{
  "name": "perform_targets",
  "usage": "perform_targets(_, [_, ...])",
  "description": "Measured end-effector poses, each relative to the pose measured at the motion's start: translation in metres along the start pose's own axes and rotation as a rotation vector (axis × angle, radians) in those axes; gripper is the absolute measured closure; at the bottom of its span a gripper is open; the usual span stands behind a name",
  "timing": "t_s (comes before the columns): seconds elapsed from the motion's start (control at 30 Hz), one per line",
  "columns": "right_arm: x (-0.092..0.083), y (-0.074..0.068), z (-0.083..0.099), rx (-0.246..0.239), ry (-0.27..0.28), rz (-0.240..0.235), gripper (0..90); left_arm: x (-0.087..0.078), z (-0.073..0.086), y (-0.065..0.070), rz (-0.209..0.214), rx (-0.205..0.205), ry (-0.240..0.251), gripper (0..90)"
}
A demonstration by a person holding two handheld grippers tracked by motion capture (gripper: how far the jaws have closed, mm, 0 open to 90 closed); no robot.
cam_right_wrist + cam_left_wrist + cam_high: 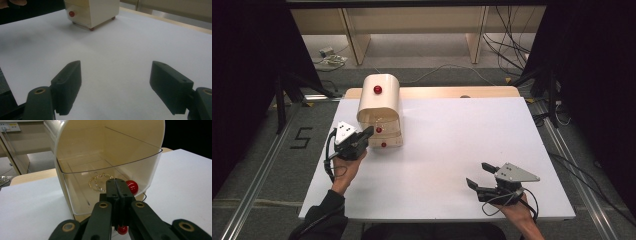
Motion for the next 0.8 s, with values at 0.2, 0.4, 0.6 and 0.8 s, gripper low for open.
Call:
perform_targets(0.2, [0.0, 0.0, 0.0, -0.005, 0.001, 0.002, 26.1, 0.001, -0.001, -0.001, 0.004, 0.004, 0.0, 89.4])
perform_targets(0.4, [0.0, 0.0, 0.0, -0.003, 0.001, 0.004, 26.1, -0.001, -0.002, -0.001, 0.016, -0.012, 0.003, 89.3])
perform_targets(0.6, [-0.001, 0.0, 0.0, -0.001, 0.0, 0.006, 26.1, -0.004, -0.002, 0.002, 0.061, -0.031, -0.003, 84.5])
perform_targets(0.8, [-0.001, 0.0, 0.0, 0.0, 0.002, 0.006, 26.1, -0.009, -0.006, 0.008, 0.086, -0.035, 0.006, 73.0])
Point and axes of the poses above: each handheld gripper's, and its own axes: x roughly forward along the jaws, z roughly out of its underside, y roughly to its right, the point moved 3 cm from there along x, roughly forward along the jaws, and after that the axes turned 1 degree about y, right-handed, at the moved point
